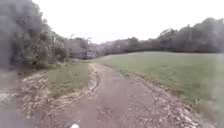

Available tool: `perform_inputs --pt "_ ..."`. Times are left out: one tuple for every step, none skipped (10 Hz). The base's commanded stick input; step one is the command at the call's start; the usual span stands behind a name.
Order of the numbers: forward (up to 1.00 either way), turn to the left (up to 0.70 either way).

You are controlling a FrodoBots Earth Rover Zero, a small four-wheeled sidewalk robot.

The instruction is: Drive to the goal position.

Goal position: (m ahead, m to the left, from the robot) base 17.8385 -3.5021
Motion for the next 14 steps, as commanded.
perform_inputs --pt "1.00 -0.04" --pt "1.00 -0.04" --pt "1.00 -0.04" --pt "1.00 -0.04" --pt "1.00 -0.03" --pt "1.00 -0.01" --pt "1.00 0.00" --pt "1.00 0.00" --pt "1.00 0.00" --pt "1.00 0.00" --pt "1.00 0.00" --pt "1.00 0.00" --pt "1.00 0.00" --pt "1.00 0.00"
